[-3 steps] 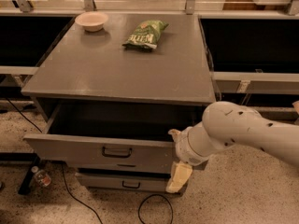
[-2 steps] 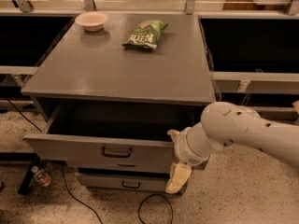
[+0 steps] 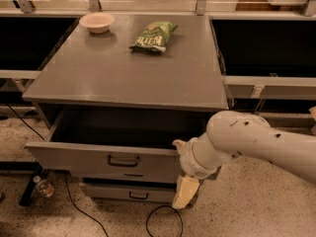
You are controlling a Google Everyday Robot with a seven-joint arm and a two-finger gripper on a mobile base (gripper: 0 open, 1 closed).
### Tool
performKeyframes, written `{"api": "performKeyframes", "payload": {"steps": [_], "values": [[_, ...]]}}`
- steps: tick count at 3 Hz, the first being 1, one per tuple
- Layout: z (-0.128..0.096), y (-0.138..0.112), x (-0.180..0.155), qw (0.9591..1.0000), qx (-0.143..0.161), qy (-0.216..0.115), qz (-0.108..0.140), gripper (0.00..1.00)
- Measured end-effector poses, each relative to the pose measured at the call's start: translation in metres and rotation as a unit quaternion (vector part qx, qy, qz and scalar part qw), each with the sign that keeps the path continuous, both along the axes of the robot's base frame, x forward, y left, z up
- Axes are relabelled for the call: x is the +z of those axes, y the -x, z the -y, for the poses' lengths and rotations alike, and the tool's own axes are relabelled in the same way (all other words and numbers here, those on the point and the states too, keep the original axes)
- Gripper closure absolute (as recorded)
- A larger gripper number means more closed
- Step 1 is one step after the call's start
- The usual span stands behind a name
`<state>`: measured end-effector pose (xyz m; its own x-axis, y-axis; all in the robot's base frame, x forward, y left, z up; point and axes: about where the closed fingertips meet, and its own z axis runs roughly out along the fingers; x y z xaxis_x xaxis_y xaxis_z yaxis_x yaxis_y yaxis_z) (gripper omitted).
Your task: Open top drawer
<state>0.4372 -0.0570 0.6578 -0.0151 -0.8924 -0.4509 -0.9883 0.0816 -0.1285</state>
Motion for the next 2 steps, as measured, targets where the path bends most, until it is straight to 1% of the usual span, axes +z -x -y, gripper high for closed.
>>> {"api": "performKeyframes", "payload": {"steps": [2], "values": [[-0.0104,0.0103,-0.0014,0.9997,0.023,-0.006,-0.005,0.0]]}}
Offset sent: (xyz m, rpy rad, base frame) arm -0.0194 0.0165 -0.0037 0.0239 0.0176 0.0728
